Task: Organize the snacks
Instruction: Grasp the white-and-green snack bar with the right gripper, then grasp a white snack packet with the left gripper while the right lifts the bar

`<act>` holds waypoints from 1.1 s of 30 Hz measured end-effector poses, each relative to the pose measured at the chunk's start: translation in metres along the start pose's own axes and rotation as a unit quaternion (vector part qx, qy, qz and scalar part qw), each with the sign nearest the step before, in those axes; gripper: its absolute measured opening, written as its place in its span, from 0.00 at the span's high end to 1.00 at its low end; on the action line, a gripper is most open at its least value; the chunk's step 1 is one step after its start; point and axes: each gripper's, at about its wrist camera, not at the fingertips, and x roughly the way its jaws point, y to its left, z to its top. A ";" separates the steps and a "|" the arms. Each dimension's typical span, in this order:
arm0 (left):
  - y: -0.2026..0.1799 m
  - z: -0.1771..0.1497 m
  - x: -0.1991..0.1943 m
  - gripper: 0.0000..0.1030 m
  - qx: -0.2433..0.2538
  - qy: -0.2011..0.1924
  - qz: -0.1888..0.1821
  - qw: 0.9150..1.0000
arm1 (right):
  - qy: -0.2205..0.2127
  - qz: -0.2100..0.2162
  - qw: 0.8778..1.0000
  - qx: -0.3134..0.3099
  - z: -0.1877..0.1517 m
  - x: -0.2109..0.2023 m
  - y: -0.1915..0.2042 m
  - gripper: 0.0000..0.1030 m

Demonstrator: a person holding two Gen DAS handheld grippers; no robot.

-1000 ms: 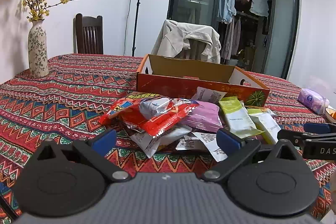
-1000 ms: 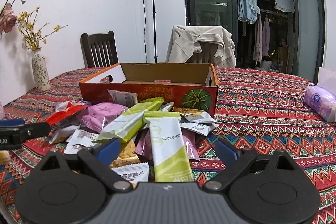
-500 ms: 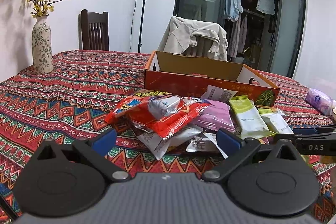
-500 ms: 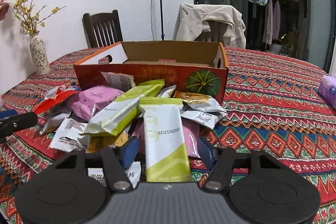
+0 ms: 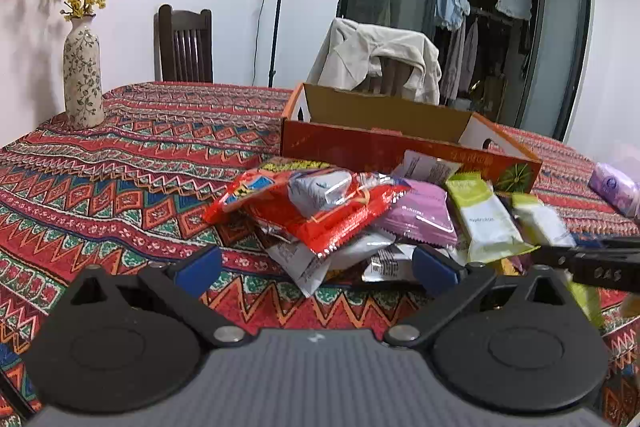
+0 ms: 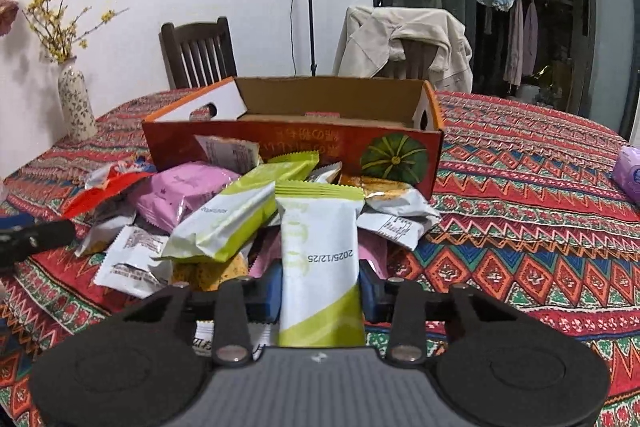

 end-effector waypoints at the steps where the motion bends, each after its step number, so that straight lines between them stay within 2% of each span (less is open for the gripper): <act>1: -0.001 0.000 0.001 0.00 0.001 0.003 0.001 1.000 | -0.004 0.000 1.000 0.001 0.000 -0.002 -0.001 0.64; 9: -0.004 0.009 0.028 0.00 0.026 0.036 0.024 0.999 | -0.038 -0.003 0.999 0.005 0.000 -0.019 -0.001 0.64; 13: 0.000 0.015 0.044 0.00 0.024 0.056 0.016 0.998 | -0.040 -0.004 0.999 0.013 -0.001 -0.021 -0.004 0.64; 20: 0.008 0.025 0.065 0.03 -0.009 0.079 -0.011 0.997 | -0.039 -0.005 0.999 0.018 -0.003 -0.020 -0.005 0.64; 24: 0.010 0.025 0.074 0.21 -0.018 0.092 -0.015 0.995 | -0.038 -0.003 0.999 0.018 -0.003 -0.019 -0.004 0.64; 26: 0.013 0.023 0.075 0.25 -0.024 0.095 -0.020 0.995 | -0.038 -0.002 0.999 0.018 -0.003 -0.019 -0.004 0.64; 31: 0.010 0.019 0.064 0.54 -0.018 0.083 -0.024 0.996 | -0.036 -0.002 0.999 0.019 -0.005 -0.018 -0.003 0.64; 33: 0.010 0.018 0.061 0.58 -0.018 0.082 -0.022 0.996 | -0.036 -0.002 0.999 0.018 -0.006 -0.019 -0.003 0.64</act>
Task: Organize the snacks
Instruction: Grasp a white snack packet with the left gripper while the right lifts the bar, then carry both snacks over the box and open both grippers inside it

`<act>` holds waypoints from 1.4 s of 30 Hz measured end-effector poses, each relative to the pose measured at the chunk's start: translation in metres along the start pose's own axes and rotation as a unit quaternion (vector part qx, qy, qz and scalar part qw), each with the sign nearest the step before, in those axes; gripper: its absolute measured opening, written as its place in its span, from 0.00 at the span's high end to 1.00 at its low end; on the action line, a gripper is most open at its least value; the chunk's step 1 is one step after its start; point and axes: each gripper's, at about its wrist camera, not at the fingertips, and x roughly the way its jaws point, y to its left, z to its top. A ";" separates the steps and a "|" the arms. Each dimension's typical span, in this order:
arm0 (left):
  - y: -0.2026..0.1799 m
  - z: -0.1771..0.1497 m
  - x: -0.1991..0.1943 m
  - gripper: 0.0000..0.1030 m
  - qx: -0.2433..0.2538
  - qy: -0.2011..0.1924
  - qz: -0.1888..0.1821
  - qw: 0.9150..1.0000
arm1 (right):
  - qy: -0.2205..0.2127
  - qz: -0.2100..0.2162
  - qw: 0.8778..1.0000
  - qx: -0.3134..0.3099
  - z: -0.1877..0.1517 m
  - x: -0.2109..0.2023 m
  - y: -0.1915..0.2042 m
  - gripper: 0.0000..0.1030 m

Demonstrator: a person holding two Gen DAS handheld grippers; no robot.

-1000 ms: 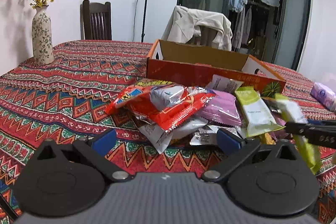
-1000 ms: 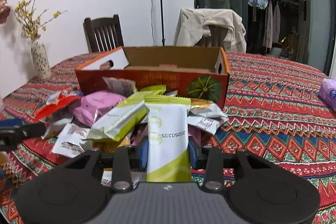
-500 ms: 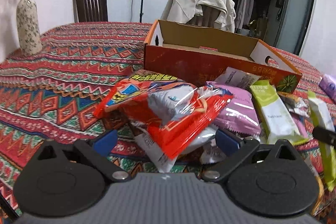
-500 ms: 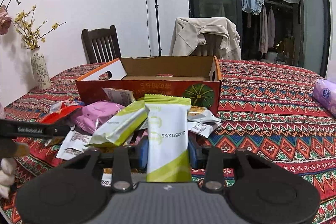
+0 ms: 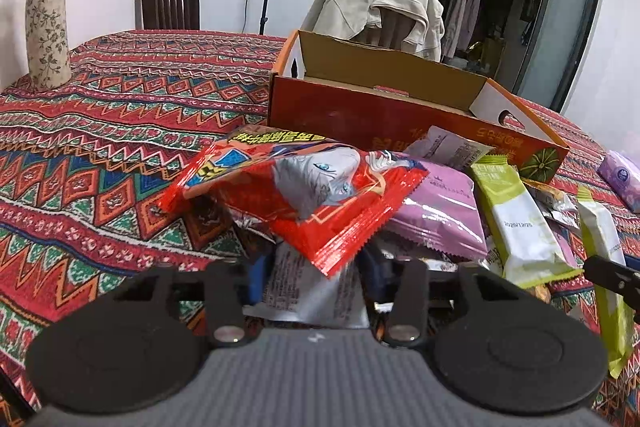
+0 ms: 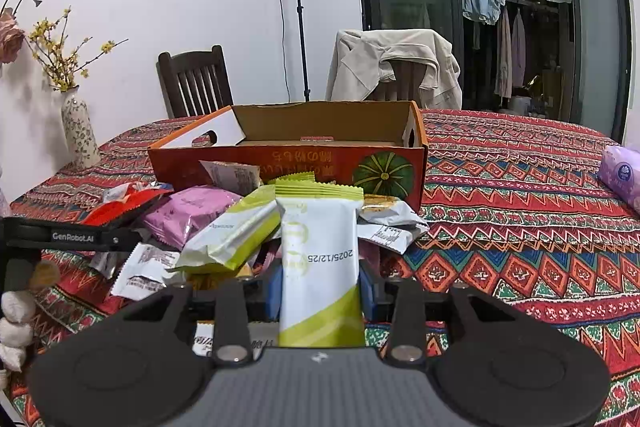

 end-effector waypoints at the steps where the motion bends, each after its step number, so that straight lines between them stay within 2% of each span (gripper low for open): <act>1: 0.000 -0.001 -0.002 0.58 -0.001 -0.001 0.001 1.000 | 0.000 0.000 1.000 0.000 0.000 0.000 0.000 0.64; 6: -0.005 -0.013 -0.021 0.59 0.020 -0.023 0.011 0.999 | -0.004 0.000 1.000 0.000 -0.002 -0.004 0.000 0.64; 10: -0.012 -0.021 -0.045 0.59 0.041 -0.059 0.010 0.997 | -0.008 0.000 1.000 0.000 -0.002 -0.007 0.001 0.64; 16: -0.035 -0.022 -0.079 0.59 0.084 -0.138 0.012 0.987 | -0.020 0.003 1.000 -0.005 0.002 -0.014 0.005 0.64; 24: -0.067 -0.007 -0.086 0.59 0.111 -0.187 0.002 0.976 | -0.051 0.000 0.999 -0.014 0.022 -0.016 0.011 0.64; 34: -0.084 0.053 -0.056 0.59 0.086 -0.208 0.011 0.974 | -0.102 -0.013 0.995 -0.013 0.083 0.009 0.010 0.64; 42: -0.081 0.119 -0.004 0.59 0.053 -0.193 0.042 0.979 | -0.098 -0.032 0.995 0.001 0.133 0.061 -0.002 0.64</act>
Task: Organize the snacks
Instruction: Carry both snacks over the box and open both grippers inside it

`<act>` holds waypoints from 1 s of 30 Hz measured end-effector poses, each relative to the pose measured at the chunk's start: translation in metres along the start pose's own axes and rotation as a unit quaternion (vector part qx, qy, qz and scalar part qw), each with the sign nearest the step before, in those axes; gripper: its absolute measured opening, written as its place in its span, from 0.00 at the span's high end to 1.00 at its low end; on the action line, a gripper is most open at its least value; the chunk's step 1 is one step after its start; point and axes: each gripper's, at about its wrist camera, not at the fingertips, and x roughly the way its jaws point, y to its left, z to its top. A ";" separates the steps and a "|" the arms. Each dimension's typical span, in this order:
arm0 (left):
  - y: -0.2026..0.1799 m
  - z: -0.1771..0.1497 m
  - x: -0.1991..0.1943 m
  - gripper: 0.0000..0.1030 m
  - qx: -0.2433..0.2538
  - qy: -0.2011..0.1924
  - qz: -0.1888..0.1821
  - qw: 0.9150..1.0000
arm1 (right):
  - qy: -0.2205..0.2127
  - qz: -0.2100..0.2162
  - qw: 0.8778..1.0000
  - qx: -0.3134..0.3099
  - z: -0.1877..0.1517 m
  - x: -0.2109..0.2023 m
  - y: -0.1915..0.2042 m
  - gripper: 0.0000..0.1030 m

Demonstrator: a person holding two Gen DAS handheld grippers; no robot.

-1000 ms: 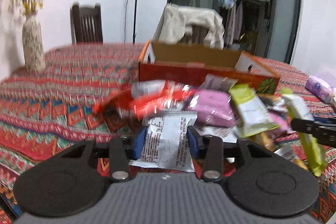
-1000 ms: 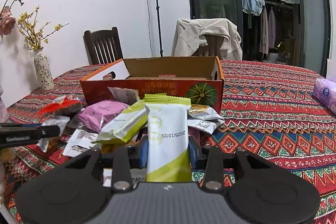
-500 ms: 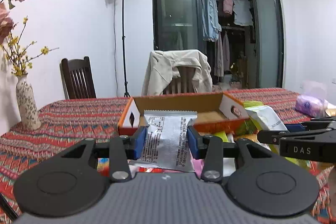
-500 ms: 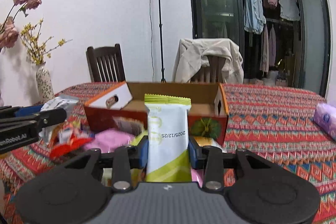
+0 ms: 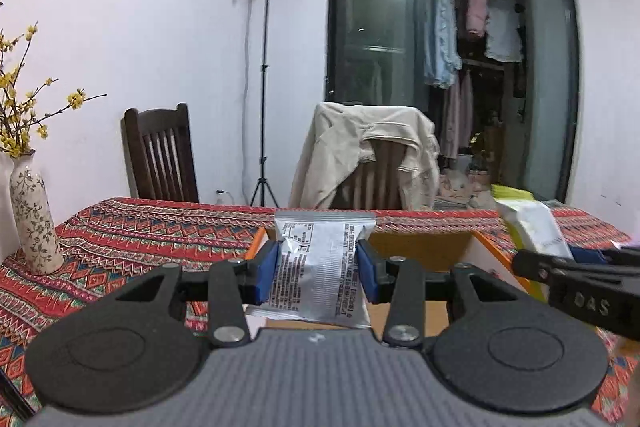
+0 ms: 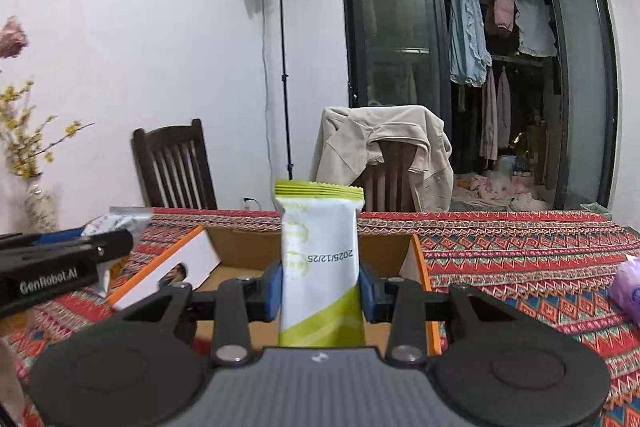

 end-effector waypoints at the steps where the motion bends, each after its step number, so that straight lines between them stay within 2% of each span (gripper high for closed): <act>1: 0.002 0.004 0.009 0.59 -0.002 0.001 0.007 1.000 | 0.002 -0.003 1.000 0.000 0.003 0.008 -0.001 0.64; 5: 0.009 0.010 0.050 0.59 -0.017 0.008 0.038 0.999 | 0.010 -0.017 1.000 0.003 0.011 0.042 -0.005 0.64; 8: 0.019 0.000 0.072 0.59 -0.037 0.018 0.048 0.998 | 0.012 -0.024 1.000 0.015 0.007 0.061 -0.010 0.64; 10: 0.024 -0.007 0.082 0.59 -0.029 0.034 0.050 0.998 | 0.015 -0.028 0.999 0.009 -0.001 0.069 -0.012 0.64; 15: 0.032 -0.015 0.089 0.59 -0.033 0.049 0.048 0.997 | 0.040 -0.025 0.999 0.005 -0.009 0.089 -0.014 0.64; 19: 0.031 -0.022 0.089 0.58 -0.034 0.054 0.042 0.997 | 0.044 -0.025 0.999 0.004 -0.013 0.091 -0.018 0.64; 20: 0.031 -0.023 0.089 0.56 -0.038 0.054 0.040 0.997 | 0.043 -0.024 0.999 0.003 -0.013 0.089 -0.018 0.62; 21: 0.032 -0.023 0.089 0.47 -0.039 0.051 0.039 0.997 | 0.043 -0.023 0.999 0.003 -0.013 0.088 -0.018 0.61; 22: 0.032 -0.023 0.087 0.29 -0.039 0.046 0.039 0.997 | 0.041 -0.024 0.999 0.002 -0.014 0.087 -0.018 0.60; 23: 0.031 -0.023 0.084 0.19 -0.038 0.037 0.043 0.998 | 0.039 -0.024 0.999 0.002 -0.015 0.085 -0.019 0.50; 24: 0.030 -0.023 0.080 0.07 -0.038 0.026 0.050 0.998 | 0.038 -0.024 0.999 0.003 -0.016 0.085 -0.019 0.33; 25: 0.030 -0.023 0.077 0.00 -0.039 0.016 0.053 0.998 | 0.035 -0.025 0.999 0.004 -0.016 0.084 -0.019 0.25; 26: 0.029 -0.024 0.074 0.00 -0.039 0.005 0.053 0.998 | 0.032 -0.026 0.999 0.005 -0.017 0.082 -0.020 0.12; 29: 0.029 -0.024 0.070 0.00 -0.037 -0.004 0.051 0.998 | 0.027 -0.028 0.999 0.017 -0.017 0.080 -0.025 0.00; 30: 0.028 -0.024 0.069 0.00 -0.036 -0.004 0.051 0.998 | 0.026 -0.028 0.999 0.021 -0.017 0.079 -0.026 0.00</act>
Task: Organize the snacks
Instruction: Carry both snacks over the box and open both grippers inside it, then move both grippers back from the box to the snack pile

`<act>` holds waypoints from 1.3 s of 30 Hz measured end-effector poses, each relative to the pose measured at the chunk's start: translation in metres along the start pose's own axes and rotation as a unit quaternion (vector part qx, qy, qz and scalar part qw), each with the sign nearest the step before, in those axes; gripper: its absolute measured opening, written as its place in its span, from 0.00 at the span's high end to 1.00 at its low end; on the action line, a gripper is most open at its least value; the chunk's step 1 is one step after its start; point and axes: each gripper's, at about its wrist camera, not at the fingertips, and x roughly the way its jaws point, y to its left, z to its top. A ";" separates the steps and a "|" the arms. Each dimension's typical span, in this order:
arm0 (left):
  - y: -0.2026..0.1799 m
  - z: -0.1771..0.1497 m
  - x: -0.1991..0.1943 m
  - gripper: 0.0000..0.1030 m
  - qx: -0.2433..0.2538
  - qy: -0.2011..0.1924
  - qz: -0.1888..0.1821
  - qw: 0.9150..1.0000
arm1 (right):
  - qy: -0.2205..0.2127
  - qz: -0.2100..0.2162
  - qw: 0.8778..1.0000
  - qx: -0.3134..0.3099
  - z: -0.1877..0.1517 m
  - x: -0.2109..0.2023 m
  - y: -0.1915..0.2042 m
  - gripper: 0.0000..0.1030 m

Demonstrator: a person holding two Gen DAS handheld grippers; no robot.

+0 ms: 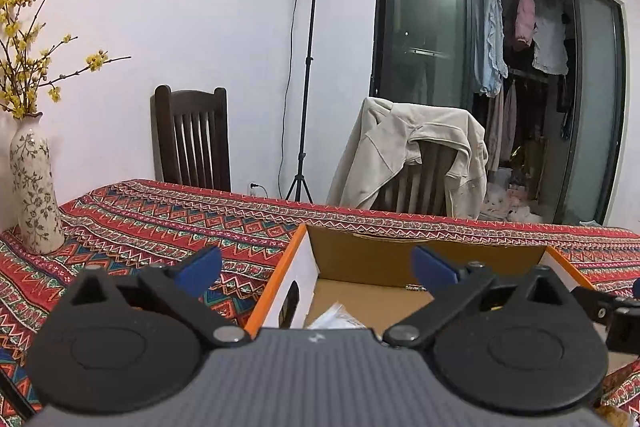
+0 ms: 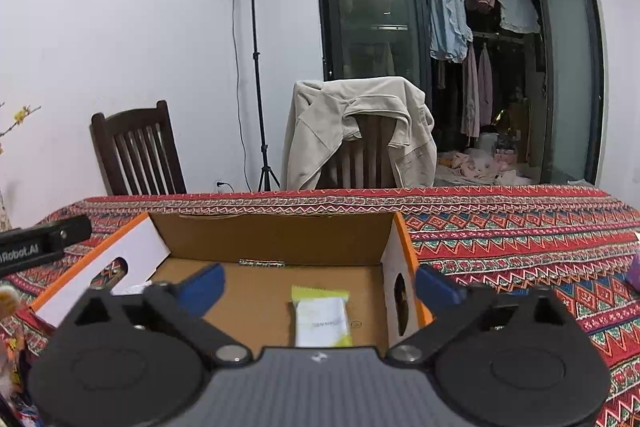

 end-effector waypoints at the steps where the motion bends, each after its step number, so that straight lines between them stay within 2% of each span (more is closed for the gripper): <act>1: 0.000 0.000 -0.001 0.00 0.000 0.000 0.000 1.000 | 0.000 -0.001 1.000 0.002 -0.001 -0.002 -0.001 0.00; 10: -0.001 0.005 -0.010 0.00 -0.001 -0.004 -0.007 1.000 | -0.008 0.006 1.000 0.008 0.003 -0.013 -0.002 0.00; 16: -0.006 0.016 -0.021 0.00 0.000 -0.010 -0.003 1.000 | -0.033 0.011 0.999 -0.003 0.014 -0.037 0.007 0.00; 22: 0.000 0.019 -0.043 0.00 -0.003 0.002 -0.009 1.000 | -0.032 0.014 0.999 -0.010 0.016 -0.065 0.008 0.00; 31: 0.018 0.005 -0.087 0.00 0.010 0.023 -0.021 0.999 | -0.003 0.021 0.999 -0.027 -0.016 -0.106 0.008 0.00; 39: 0.039 -0.032 -0.134 0.00 0.012 0.038 -0.039 0.998 | 0.020 0.032 0.999 -0.038 -0.059 -0.145 0.014 0.00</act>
